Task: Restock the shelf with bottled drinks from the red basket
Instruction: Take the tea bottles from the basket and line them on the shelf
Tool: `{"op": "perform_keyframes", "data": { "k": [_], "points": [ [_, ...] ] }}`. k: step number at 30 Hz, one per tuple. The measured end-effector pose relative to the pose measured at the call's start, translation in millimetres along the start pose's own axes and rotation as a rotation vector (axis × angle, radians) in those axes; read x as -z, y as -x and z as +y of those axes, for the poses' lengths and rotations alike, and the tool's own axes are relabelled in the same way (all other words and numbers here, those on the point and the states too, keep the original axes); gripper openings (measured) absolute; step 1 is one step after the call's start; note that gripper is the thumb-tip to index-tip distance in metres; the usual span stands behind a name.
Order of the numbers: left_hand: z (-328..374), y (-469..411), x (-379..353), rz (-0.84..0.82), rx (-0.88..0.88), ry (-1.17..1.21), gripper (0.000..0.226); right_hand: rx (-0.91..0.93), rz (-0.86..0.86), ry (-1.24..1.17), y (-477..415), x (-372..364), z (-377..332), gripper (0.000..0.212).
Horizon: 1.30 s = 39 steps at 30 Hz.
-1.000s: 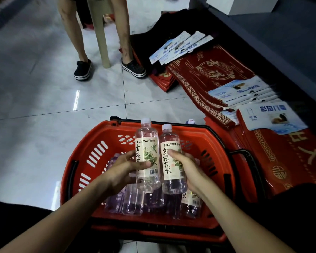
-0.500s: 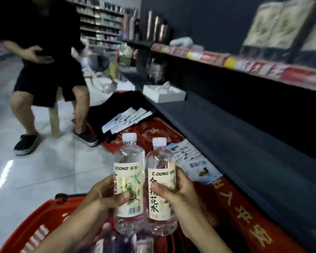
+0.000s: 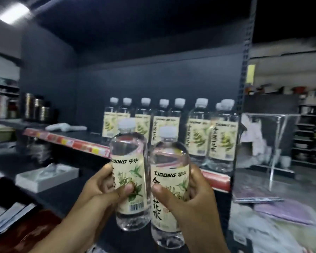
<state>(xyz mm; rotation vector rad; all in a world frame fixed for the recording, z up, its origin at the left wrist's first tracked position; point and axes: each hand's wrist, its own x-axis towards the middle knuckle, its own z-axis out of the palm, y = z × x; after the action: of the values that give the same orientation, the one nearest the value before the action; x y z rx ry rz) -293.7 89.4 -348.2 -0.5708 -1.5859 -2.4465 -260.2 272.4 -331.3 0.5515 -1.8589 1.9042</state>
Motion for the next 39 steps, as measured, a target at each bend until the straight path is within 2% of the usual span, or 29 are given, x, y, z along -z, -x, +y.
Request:
{"op": "perform_keyframes", "data": {
  "k": [2,3,6,8,9,12,22,25,30,35,36,39],
  "points": [
    [2.5,-27.8,-28.5,-0.022,-0.007,0.023,0.120,0.042,0.112,-0.001,-6.8,28.8,-15.3,0.049],
    [4.5,-40.5,-40.7,-0.034,-0.009,0.035,0.119,0.062,0.174,-0.013,-10.8,42.5,-21.9,0.051],
    [7.1,-76.5,-65.9,-0.055,-0.016,0.051,0.090,0.138,0.313,-0.035,-27.5,85.1,-30.3,0.060],
    [9.5,-94.8,-78.6,-0.006,-0.027,0.045,0.095,0.179,0.378,-0.028,-39.2,108.3,-33.7,0.067],
    [10.5,-104.4,-82.8,0.018,-0.033,0.039,0.099,0.190,0.404,-0.022,-45.0,117.8,-34.8,0.062],
    [10.0,-128.2,-90.3,0.038,-0.035,0.031,0.102,0.207,0.447,-0.007,-63.3,143.3,-32.9,0.033],
    [-6.2,-157.1,-95.5,-0.022,-0.019,-0.020,0.102,0.157,0.470,0.080,-106.9,166.0,-9.5,0.024],
    [-14.1,-161.9,-94.3,-0.041,-0.013,-0.047,0.100,0.187,0.454,0.153,-110.9,163.9,-4.6,0.043],
    [-23.2,-171.7,-88.7,-0.044,-0.007,-0.054,0.098,0.206,0.474,0.240,-114.9,150.4,-3.8,0.090],
    [-27.2,-179.2,-83.1,-0.112,-0.008,-0.140,0.100,0.230,0.479,0.247,-118.5,144.1,0.5,0.100],
    [-28.2,-180.0,-81.4,-0.123,-0.007,-0.160,0.100,0.231,0.473,0.255,-118.9,144.1,1.6,0.095],
    [-33.9,-179.7,-77.0,-0.128,-0.039,-0.353,0.102,0.258,0.466,0.315,-121.0,141.6,2.3,0.059]
  ]
}}
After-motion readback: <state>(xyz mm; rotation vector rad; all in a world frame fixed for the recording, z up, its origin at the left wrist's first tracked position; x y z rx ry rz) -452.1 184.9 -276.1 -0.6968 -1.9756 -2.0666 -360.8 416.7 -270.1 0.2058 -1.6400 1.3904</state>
